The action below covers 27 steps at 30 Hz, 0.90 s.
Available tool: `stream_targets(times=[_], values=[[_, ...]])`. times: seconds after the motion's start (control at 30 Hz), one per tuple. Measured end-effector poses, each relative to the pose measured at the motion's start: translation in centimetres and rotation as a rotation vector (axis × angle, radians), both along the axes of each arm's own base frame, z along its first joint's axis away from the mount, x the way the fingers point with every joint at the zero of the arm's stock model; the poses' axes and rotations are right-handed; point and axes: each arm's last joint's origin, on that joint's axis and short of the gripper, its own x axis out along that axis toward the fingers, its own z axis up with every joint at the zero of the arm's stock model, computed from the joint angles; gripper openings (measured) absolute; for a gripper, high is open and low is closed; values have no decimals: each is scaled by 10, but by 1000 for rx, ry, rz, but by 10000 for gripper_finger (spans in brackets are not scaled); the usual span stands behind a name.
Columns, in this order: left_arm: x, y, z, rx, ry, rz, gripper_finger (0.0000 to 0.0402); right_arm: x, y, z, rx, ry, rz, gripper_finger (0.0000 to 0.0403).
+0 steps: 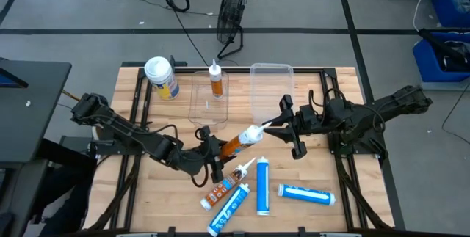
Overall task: Pick & place silicon tubes, Sealant and Lysol wipes
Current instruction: Put the left orange sealant into the left transparent bin
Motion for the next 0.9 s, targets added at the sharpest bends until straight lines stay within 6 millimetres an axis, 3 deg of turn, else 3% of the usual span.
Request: stream_targets(times=[0.17, 0.9], values=[[1, 1, 0, -12, 2, -12, 221, 0, 0, 0, -27, -1, -7, 16], [-3, 3, -3, 16, 60, -4, 260, 0, -2, -2, -49, 29, -71, 15]])
